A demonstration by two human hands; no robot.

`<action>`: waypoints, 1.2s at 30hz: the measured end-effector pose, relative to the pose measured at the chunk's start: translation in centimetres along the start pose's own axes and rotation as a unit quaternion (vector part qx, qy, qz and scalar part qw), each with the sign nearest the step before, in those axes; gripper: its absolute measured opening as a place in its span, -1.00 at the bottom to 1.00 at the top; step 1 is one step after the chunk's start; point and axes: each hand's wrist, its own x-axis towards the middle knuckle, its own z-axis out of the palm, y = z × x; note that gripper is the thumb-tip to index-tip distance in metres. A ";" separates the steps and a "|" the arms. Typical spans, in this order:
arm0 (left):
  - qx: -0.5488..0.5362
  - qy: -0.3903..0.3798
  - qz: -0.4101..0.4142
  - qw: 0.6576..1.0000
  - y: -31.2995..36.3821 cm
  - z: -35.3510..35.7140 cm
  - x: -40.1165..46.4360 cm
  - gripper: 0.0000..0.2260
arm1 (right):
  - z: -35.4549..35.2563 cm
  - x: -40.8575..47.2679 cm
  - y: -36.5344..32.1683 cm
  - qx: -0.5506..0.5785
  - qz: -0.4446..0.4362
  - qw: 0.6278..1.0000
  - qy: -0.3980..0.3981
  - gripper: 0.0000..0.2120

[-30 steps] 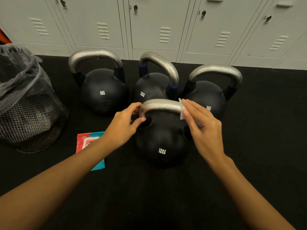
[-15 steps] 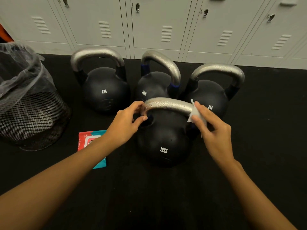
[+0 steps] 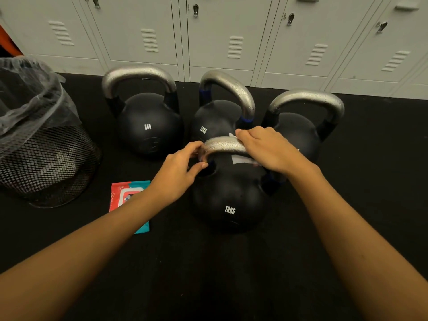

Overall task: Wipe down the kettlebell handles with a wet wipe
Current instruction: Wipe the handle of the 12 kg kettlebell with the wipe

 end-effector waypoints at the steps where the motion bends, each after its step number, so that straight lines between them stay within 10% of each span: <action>1: 0.000 0.000 0.000 1.000 0.0 0.0 0.0 -0.54 | -0.2 -0.3 0.3 -0.004 0.001 1.000 -0.005 -0.63; 15: -0.013 0.004 0.002 1.000 0.0 -0.1 0.1 -0.58 | -1.1 -0.1 0.4 0.049 0.038 0.998 -0.024 -0.67; 25: -0.004 0.002 0.003 1.000 0.1 -0.1 0.1 -0.57 | 3.4 -6.4 4.6 0.175 -0.119 0.946 0.245 -0.67; 36: -0.007 0.001 -0.001 1.000 0.0 0.0 0.1 -0.57 | 6.1 -4.8 4.7 -0.011 -0.215 0.889 0.405 -0.64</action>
